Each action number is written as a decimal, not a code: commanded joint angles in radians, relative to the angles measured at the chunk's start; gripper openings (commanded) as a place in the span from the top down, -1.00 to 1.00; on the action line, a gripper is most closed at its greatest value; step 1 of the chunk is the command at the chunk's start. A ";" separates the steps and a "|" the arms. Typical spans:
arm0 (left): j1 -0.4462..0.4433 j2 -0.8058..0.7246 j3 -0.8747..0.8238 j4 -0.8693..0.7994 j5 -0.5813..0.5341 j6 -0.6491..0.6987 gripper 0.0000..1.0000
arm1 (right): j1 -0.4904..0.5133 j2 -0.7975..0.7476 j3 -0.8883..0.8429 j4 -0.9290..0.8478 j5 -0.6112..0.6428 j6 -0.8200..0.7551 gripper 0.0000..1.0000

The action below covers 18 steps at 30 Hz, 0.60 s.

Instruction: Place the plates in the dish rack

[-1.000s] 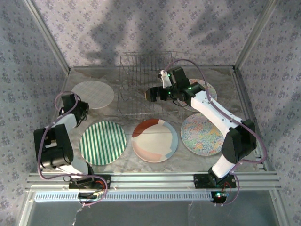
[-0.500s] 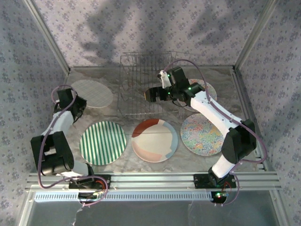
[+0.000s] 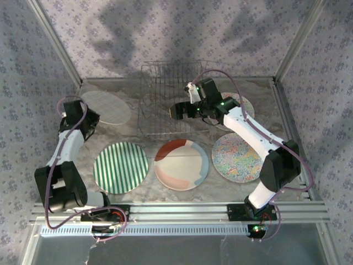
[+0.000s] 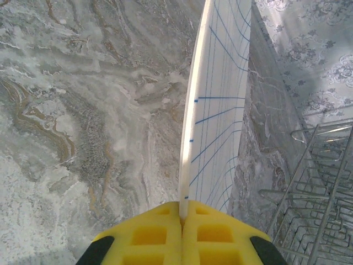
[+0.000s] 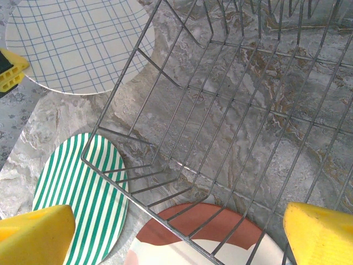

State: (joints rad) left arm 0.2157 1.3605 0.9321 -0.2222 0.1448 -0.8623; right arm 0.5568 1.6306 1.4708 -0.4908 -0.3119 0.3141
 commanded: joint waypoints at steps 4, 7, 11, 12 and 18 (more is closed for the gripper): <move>-0.002 -0.077 0.073 0.006 0.018 0.041 1.00 | -0.002 -0.003 0.039 -0.008 -0.022 -0.012 -0.98; -0.002 -0.103 0.092 -0.019 0.010 0.056 1.00 | -0.009 0.004 0.051 -0.012 -0.037 -0.011 -0.99; -0.001 -0.147 0.105 -0.035 0.011 0.065 1.00 | -0.021 0.004 0.064 -0.014 -0.059 -0.019 -0.99; -0.001 -0.158 0.110 -0.037 0.015 0.064 1.00 | -0.025 0.003 0.067 -0.015 -0.073 -0.023 -0.99; -0.001 -0.218 0.145 -0.058 0.033 0.069 1.00 | -0.074 0.003 0.081 0.001 -0.183 -0.031 -0.99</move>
State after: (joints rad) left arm 0.2157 1.1938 1.0126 -0.3168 0.1474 -0.8112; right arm 0.5049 1.6306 1.5177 -0.4900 -0.4183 0.2993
